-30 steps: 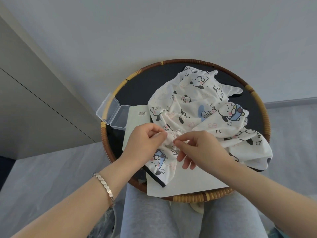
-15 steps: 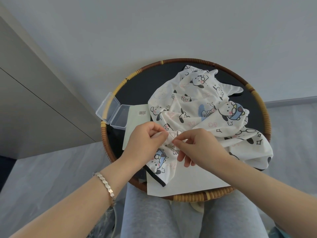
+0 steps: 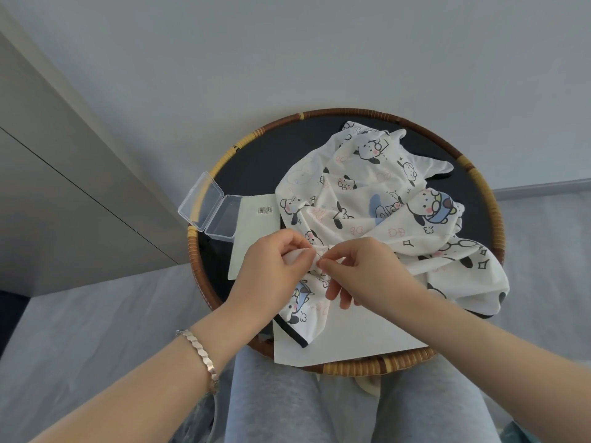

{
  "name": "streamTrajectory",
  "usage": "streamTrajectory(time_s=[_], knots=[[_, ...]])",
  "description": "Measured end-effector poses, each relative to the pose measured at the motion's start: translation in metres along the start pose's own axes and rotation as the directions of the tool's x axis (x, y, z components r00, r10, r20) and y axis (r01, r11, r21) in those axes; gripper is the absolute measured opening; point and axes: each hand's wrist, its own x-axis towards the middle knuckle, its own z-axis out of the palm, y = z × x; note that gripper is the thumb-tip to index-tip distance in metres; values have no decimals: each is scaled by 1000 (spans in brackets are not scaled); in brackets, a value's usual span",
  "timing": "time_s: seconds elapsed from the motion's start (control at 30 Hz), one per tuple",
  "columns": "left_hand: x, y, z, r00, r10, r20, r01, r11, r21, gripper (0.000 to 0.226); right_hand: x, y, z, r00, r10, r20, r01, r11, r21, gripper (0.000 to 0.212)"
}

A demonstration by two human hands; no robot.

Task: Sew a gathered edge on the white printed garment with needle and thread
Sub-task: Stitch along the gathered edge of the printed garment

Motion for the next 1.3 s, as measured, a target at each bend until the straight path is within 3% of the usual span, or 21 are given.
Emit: streamTrajectory(time_s=[0.2, 0.43, 0.6, 0.7, 0.8, 0.93, 1.07, 1.17, 1.3], knots=[[-5, 0, -2, 997, 59, 59, -61, 997, 38, 16, 2, 0, 1, 1000, 5, -29, -2, 996, 93, 19], [-4, 0, 2, 998, 42, -45, -42, 999, -3, 5, 1, 2, -2, 990, 123, 63, -139, 909, 394, 17], [-4, 3, 5, 994, 102, -41, -102, 995, -1, 8, -4, 1, -4, 993, 116, -1, -101, 868, 486, 12], [-5, 2, 6, 985, 172, 23, -173, 983, 66, 11, -4, -1, -7, 990, 114, -83, -51, 840, 541, 19], [-5, -3, 5, 961, 268, 68, -274, 956, 106, 15, -5, -1, -8, 997, 54, -61, -19, 884, 467, 27], [-4, -8, 6, 949, 303, 88, -312, 942, 125, 19, -1, -2, -12, 994, 80, 77, -106, 889, 446, 6], [-4, -10, 10, 931, 346, 119, -361, 923, 132, 28, 2, -1, -16, 987, 114, 111, -151, 897, 416, 10], [-4, -11, 12, 921, 361, 142, -381, 913, 146, 25, 3, 3, -15, 989, 108, 104, -126, 974, 188, 15], [-2, -12, 13, 937, 329, 121, -343, 930, 130, 14, 4, 2, -15, 995, 38, 94, -53, 985, 163, 14]])
